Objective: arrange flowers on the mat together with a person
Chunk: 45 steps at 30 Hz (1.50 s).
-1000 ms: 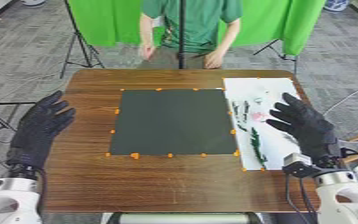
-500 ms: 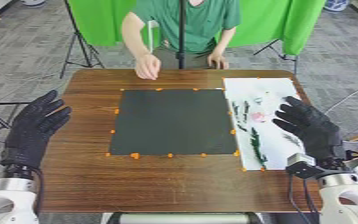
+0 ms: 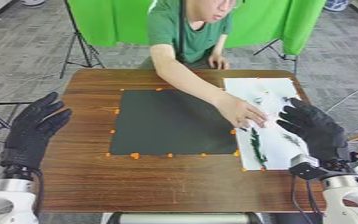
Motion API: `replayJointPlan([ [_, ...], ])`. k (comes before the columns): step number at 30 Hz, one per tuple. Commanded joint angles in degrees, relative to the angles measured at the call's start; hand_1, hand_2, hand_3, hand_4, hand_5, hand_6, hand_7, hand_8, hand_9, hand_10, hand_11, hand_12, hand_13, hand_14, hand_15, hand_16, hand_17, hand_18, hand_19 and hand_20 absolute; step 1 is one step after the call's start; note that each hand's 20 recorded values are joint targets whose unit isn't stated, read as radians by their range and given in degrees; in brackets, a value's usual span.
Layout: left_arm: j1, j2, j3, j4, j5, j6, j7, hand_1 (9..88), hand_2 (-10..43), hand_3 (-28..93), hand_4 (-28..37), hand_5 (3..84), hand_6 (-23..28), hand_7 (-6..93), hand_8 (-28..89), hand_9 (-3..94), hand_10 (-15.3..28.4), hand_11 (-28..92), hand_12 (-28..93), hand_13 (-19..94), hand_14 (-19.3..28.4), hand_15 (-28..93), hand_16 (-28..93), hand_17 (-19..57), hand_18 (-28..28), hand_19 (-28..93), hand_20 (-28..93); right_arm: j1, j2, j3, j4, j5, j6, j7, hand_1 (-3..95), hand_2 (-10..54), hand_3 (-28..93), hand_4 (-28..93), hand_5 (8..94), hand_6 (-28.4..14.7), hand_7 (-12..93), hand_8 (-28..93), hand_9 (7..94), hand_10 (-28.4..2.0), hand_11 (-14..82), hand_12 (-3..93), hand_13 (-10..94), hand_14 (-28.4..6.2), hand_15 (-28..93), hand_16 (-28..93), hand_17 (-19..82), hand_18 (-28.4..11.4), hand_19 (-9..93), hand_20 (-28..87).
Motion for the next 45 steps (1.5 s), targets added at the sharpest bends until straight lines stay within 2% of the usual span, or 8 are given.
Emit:
replayJointPlan([
  [1,1.0,-0.14,0.21,-0.03,-0.45,0.47,-0.37,31.7,-1.4,69,-22.9,36.7,2.0,24.5,-11,31.1,12.9,29,15,30,16.1,34,1,-1.8,21.9,50,7,-0.9,-0.6,0.2,-0.5,-0.2,0.6,0.5,17.4,0.5,87,-28,46.6,-3.1,17,-10,43.8,-15.1,12.9,21.7,37,-13.1,17,29,12,-21.4,39,22],
  [22,1.1,0.53,0.57,-0.02,-1.35,0.8,0.39,30.6,-0.3,69,-23.9,37.3,2.3,24.5,-11,32.5,13.5,30,16,31,16.8,37,0,-2.2,22.3,51,8,-0.2,0.2,-0.3,-0.4,-1.4,0.4,0.6,17.4,1.6,87,-28,47.0,-3.1,18,-10,44.1,-15.3,14.0,22.1,36,-13.2,21,28,11,-21.7,42,23],
  [32,2.6,-0.52,-0.47,-0.75,-1.39,1.83,-0.36,30.2,-0.1,70,-24.3,37.4,2.3,24.6,-11,32.7,13.7,30,16,31,16.8,38,0,-2.2,22.4,51,8,-0.6,-0.5,-0.3,-0.6,-2.0,0.0,2.7,17.5,1.9,87,-28,47.0,-3.3,17,-10,44.2,-15.3,14.1,22.2,37,-13.4,22,28,12,-21.6,43,23],
  [33,1.5,0.24,0.58,0.02,-2.03,1.49,1.88,30.2,-0.1,70,-24.3,37.4,2.3,24.6,-11,32.6,13.7,30,16,31,16.8,38,0,-2.2,22.4,51,8,0.2,0.3,-0.5,-0.2,-1.9,-0.1,0.5,17.6,2.0,87,-28,47.1,-3.3,17,-10,44.2,-15.3,14.1,22.2,37,-13.5,22,28,12,-21.7,44,24],
  [34,1.9,-0.55,-0.34,-0.28,-0.92,0.62,-0.5,30.2,-0.1,70,-24.3,37.4,2.3,24.6,-11,32.7,13.7,30,16,31,16.9,38,0,-2.2,22.4,51,8,-0.1,0.2,-0.1,-0.6,-2.6,-0.5,1.8,17.6,2.0,87,-28,47.1,-3.3,17,-10,44.2,-15.3,14.2,22.2,38,-13.5,23,27,12,-21.7,44,24],
  [35,2.3,-0.79,-0.8,-0.58,-0.53,0.77,-1.46,30.2,-0.1,70,-24.3,37.4,2.3,24.6,-11,32.7,13.7,30,16,31,16.9,38,0,-2.2,22.4,51,8,-0.1,0.1,-0.2,-0.6,-2.9,-0.3,2.2,17.6,2.1,87,-28,47.1,-3.3,17,-10,44.2,-15.3,14.2,22.1,38,-13.5,23,27,12,-21.7,44,24],
  [37,1.7,-0.46,-0.46,-0.26,-1.31,0.95,-0.34,30.1,-0.1,70,-24.3,37.4,2.3,24.6,-11,32.6,13.6,30,16,31,17.0,38,0,-2.2,22.4,51,8,0.7,0.0,-1.0,-0.3,-2.6,0.1,1.5,17.6,2.2,87,-28,47.0,-3.3,17,-10,44.2,-15.4,14.1,22.1,38,-13.5,24,27,12,-21.8,44,24],
  [45,1.8,-0.93,-0.48,-0.47,-0.78,0.64,-1.07,30.0,-0.1,70,-24.3,37.2,2.3,24.5,-11,32.6,13.7,30,16,31,17.0,38,0,-2.2,22.4,51,8,1.0,0.8,-1.3,-0.7,-3.3,0.2,1.5,17.6,2.1,87,-27,46.8,-3.3,17,-10,45.6,-15.1,15.4,22.3,41,-13.6,28,26,14,-22.0,48,26],
])
